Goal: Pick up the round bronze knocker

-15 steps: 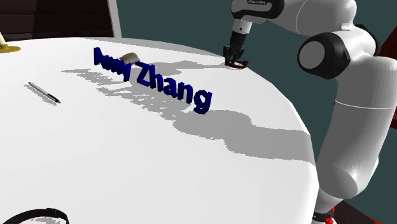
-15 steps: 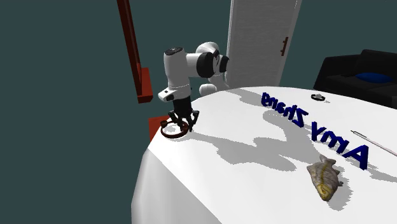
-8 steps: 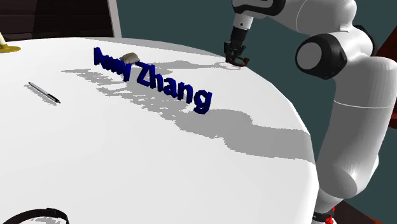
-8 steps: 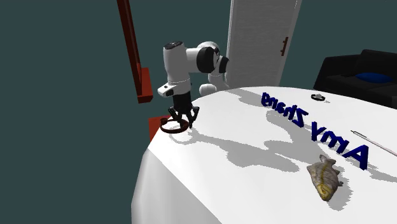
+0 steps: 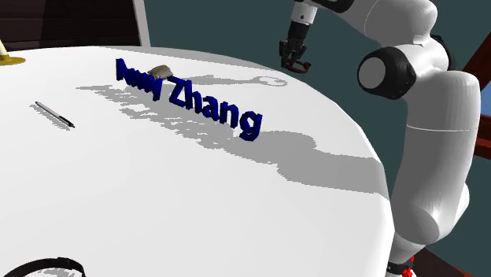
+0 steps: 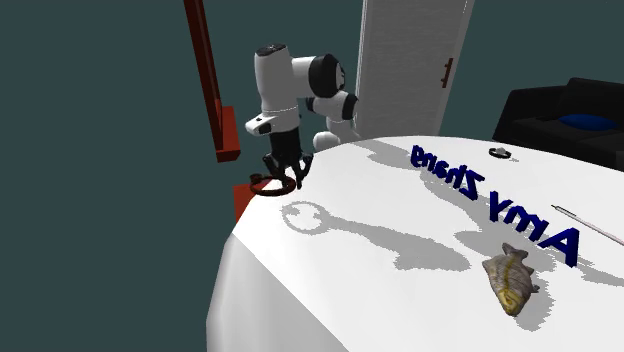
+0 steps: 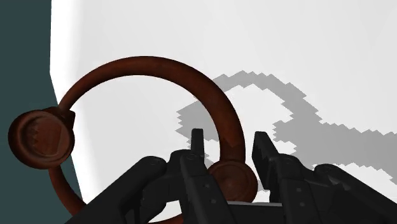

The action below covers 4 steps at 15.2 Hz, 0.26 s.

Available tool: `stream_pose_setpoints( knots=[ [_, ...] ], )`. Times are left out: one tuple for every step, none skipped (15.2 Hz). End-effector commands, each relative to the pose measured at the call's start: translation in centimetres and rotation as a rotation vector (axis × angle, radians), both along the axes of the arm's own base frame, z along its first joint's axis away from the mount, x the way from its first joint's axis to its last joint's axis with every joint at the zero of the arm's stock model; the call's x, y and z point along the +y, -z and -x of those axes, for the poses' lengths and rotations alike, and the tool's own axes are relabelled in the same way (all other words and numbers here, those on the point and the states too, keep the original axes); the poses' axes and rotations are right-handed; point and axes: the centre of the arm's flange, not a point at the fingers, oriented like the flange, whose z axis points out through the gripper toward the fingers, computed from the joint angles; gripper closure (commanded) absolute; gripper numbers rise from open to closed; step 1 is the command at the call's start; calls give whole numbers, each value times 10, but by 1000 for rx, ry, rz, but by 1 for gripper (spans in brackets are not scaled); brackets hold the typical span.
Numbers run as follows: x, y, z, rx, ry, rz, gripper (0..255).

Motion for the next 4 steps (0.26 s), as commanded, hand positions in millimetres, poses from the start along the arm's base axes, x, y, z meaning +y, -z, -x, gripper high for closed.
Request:
stream_pose_setpoints(
  knots=[
    [0,-11,-1,1,0,0,255],
    [0,-16,-1,1,0,0,255],
    [0,-17,-1,1,0,0,255],
    [0,-17,-1,1,0,0,255]
  ],
)
